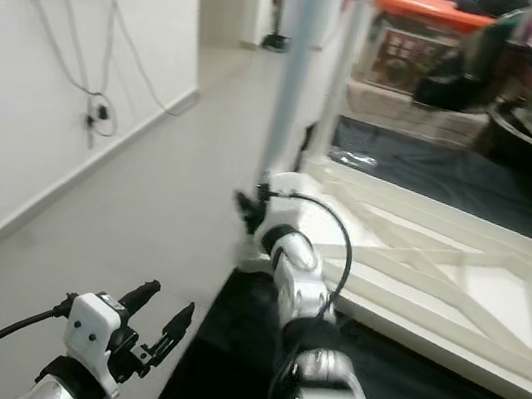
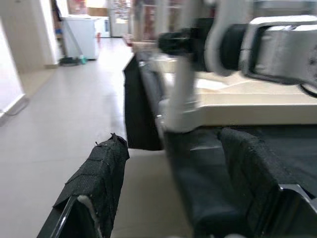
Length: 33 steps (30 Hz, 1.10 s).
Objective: Building children table
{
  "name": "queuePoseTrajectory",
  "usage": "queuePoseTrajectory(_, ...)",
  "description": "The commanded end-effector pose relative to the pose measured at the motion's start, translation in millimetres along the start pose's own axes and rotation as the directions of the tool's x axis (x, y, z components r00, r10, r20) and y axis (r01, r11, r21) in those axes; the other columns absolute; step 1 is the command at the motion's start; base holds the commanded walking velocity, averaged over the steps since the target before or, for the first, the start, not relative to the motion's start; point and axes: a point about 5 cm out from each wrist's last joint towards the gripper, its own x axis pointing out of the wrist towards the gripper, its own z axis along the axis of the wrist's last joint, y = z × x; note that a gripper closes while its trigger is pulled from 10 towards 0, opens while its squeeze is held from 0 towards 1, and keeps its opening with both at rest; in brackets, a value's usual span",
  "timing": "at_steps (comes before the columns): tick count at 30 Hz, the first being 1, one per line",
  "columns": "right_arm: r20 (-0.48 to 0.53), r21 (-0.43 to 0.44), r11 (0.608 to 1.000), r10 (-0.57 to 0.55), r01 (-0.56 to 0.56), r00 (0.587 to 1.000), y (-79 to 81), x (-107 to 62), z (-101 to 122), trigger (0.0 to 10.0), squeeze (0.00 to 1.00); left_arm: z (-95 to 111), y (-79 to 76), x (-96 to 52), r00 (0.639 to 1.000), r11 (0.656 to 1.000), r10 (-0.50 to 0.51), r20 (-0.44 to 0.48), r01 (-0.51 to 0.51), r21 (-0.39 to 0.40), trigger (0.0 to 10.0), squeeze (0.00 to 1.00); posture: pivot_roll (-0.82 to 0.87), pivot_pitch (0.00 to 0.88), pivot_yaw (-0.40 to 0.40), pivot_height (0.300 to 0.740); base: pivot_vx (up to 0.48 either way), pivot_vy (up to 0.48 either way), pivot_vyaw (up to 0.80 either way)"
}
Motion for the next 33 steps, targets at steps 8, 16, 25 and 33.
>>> queuePoseTrajectory(8, -0.135, 0.069, 0.963, -0.25, 0.26, 0.959, -18.5, -13.9, -25.9, 0.0, 0.0, -1.5, 1.0, -0.9, 1.0, 1.0, 0.002, -0.009, -0.002, -0.008, 10.0, 0.0, 0.05, 0.0, -0.025, 0.74, 0.0, 0.0, 0.0)
queuePoseTrajectory(16, 0.085, 0.172, 0.985, 0.003, -0.018, 0.996, 13.4, 0.6, 7.1, 10.0, 0.87, -1.7, 1.2, -1.1, 1.0, 1.0, 0.002, -0.011, -0.002, -0.009, 10.0, 0.0, 0.05, 0.0, -0.022, 0.74, 0.0, 0.0, 0.0)
queuePoseTrajectory(25, 0.152, 0.201, 0.77, 0.586, -0.605, 0.796, 19.6, 4.1, 34.4, 10.0, 0.0, -1.0, 1.7, 0.0, 1.0, 1.0, 0.002, -0.007, -0.003, -0.008, 10.0, 0.0, 0.05, 0.0, -0.025, 0.74, 0.0, 0.0, 0.0)
queuePoseTrajectory(33, -0.093, 0.117, 0.306, 0.951, -0.945, 0.296, 24.6, -21.3, 7.3, 10.0, 0.0, -0.6, 1.2, 1.4, 1.0, 1.0, 0.002, -0.005, -0.002, -0.007, 10.0, 0.0, 0.04, 0.0, -0.027, 0.74, 0.0, 0.0, 0.0)
